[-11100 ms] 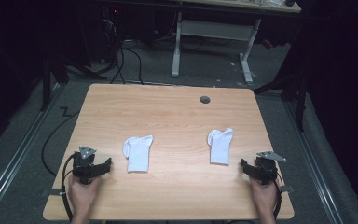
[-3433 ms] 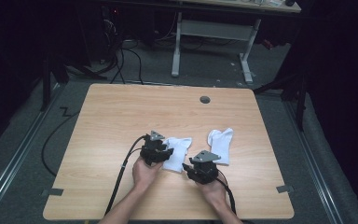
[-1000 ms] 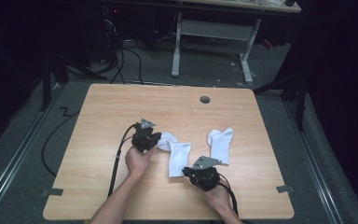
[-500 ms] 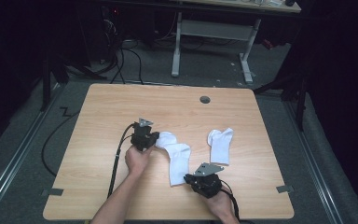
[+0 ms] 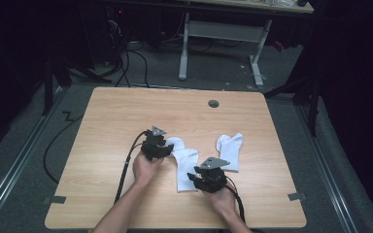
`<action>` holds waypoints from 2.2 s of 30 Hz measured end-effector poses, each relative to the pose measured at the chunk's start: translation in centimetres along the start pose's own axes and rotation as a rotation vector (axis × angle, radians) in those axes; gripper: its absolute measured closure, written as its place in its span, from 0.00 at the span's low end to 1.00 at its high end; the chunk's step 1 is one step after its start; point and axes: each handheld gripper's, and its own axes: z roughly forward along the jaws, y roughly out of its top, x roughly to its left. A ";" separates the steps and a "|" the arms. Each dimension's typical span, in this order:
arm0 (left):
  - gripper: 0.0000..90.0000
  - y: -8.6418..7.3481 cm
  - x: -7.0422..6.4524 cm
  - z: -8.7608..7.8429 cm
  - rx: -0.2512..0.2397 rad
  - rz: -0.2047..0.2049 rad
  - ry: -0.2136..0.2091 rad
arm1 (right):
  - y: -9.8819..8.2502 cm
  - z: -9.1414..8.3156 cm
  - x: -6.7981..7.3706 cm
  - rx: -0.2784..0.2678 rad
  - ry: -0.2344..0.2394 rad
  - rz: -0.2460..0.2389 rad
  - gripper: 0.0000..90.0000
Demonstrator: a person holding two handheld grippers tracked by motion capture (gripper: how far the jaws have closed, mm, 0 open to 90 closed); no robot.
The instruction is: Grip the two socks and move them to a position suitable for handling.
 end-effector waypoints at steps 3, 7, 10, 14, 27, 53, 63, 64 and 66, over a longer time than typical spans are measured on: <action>0.63 -0.1 -0.1 0.3 0.016 0.010 -0.003 | 0.4 1.0 0.0 0.021 -0.017 0.001 0.63; 0.63 0.0 -0.5 0.7 0.051 0.058 0.023 | 0.5 2.0 -0.1 0.056 -0.031 -0.001 0.64; 0.64 0.5 -1.0 1.0 0.091 0.109 0.054 | 0.5 2.0 -0.1 0.061 -0.030 -0.015 0.72; 0.74 1.1 -1.3 1.2 0.124 0.124 0.064 | 0.5 1.7 -0.1 0.076 -0.021 -0.046 0.89; 0.97 3.5 -0.9 -0.1 0.026 0.101 0.056 | 0.3 0.2 0.7 0.037 -0.001 -0.082 0.94; 0.65 2.7 -0.2 1.5 0.013 0.093 0.093 | -0.5 1.0 0.6 0.037 0.005 -0.041 0.75; 0.64 2.0 0.8 2.6 0.050 0.074 0.077 | -0.6 0.9 0.7 0.044 0.010 -0.043 0.75; 0.65 2.0 1.0 2.7 0.048 0.064 0.076 | -0.6 0.9 0.7 0.045 0.011 -0.043 0.75; 0.65 2.2 1.2 2.8 0.052 0.061 0.094 | -0.6 0.9 0.7 0.048 0.013 -0.047 0.75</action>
